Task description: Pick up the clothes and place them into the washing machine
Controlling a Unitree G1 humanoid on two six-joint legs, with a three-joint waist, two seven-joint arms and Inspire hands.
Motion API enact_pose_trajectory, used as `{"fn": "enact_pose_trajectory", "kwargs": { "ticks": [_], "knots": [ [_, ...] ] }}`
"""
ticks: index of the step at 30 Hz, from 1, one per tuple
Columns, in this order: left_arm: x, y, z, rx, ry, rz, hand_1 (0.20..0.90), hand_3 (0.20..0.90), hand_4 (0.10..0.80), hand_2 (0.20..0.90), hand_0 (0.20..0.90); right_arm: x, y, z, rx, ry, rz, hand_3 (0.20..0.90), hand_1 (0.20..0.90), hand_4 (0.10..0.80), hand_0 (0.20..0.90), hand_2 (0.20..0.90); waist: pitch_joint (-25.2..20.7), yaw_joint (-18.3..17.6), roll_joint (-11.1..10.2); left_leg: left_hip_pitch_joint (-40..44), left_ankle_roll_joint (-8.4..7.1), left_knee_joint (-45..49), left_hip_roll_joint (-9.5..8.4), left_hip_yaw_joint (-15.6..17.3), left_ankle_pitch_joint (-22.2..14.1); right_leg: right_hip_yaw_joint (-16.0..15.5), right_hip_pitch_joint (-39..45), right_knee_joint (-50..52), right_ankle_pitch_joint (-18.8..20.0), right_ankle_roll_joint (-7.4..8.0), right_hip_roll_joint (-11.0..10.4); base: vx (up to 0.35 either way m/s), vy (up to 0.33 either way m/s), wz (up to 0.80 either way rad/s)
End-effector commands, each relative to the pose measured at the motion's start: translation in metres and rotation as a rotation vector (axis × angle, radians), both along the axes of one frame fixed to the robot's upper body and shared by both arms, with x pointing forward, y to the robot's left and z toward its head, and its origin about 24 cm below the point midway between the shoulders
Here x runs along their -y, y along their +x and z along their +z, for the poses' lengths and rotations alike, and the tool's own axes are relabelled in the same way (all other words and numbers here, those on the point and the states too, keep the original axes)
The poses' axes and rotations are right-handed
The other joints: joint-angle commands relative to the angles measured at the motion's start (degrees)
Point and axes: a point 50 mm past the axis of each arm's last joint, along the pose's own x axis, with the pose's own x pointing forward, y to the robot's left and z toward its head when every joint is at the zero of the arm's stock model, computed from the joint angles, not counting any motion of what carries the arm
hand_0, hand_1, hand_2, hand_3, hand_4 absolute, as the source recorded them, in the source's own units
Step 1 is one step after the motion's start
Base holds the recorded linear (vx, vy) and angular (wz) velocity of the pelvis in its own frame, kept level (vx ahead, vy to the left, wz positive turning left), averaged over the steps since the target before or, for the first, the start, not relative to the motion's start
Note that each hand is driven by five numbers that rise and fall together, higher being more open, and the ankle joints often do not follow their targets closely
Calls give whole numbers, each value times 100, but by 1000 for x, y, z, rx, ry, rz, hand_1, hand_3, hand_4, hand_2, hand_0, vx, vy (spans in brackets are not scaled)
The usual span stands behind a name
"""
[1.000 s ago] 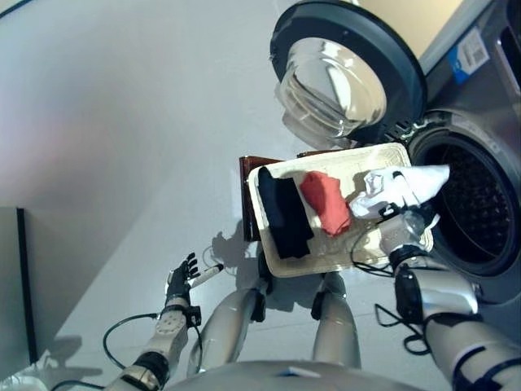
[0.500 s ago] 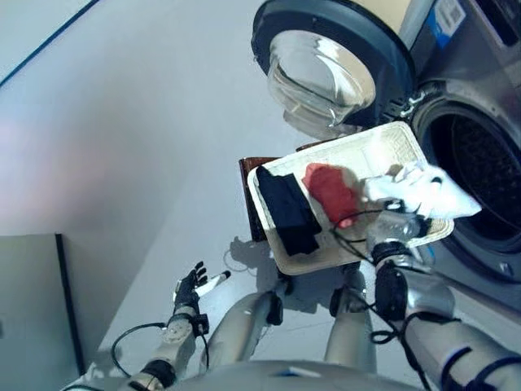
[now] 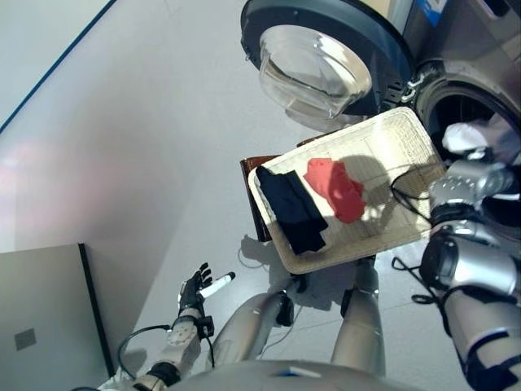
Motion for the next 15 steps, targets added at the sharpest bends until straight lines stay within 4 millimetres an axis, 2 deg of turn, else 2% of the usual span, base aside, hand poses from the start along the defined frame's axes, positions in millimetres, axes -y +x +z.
{"fn": "enact_pose_trajectory", "kwargs": {
  "ticks": [1, 2, 3, 4, 10, 15],
  "knots": [
    [-30, -10, 1, 5, 93, 27, 900, 900, 800, 900, 900, 3, -20, 127, 215, -448, -76, 900, 900, 800, 900, 900, -210, 20, 135, -306, -794, 3, 312, -437, 262, -120, 363, 740, -913, 78, 113, 0, 0, 0],
    [-30, -10, 0, -9, 93, 30, 900, 900, 800, 900, 900, 2, -13, 117, 179, -415, -53, 900, 900, 800, 900, 900, -227, 5, 125, -289, -793, -7, 304, -419, 256, -109, 377, 738, -908, 71, 131, 14, 14, -4],
    [-30, -9, 0, -8, 92, 31, 900, 900, 800, 900, 900, 2, -13, 118, 181, -415, -52, 900, 900, 800, 900, 900, -220, 1, 125, -287, -793, -8, 305, -415, 255, -105, 377, 738, -908, 71, 132, 18, 26, -6],
    [-26, -11, -2, -23, 70, 37, 900, 900, 800, 900, 900, 4, -2, 88, 93, -344, 4, 900, 900, 800, 900, 900, -236, -10, 132, -282, -788, 11, 299, -411, 239, -98, 383, 733, -898, 63, 132, 8, 22, -7],
    [-17, -18, -8, -56, 26, 26, 900, 900, 800, 900, 900, -5, 13, 35, -21, -237, 100, 900, 900, 800, 900, 900, -283, 4, 191, -279, -780, -14, 270, -400, 237, -95, 429, 664, -874, 50, 114, 1, 10, -4],
    [-20, -20, -9, -63, 32, 29, 900, 900, 800, 900, 900, -13, 19, 17, -61, -221, 148, 900, 900, 800, 900, 900, -279, 42, 212, -301, -782, -8, 263, -410, 255, -116, 458, 641, -865, 41, 98, 0, 0, 0]
  ]
}}
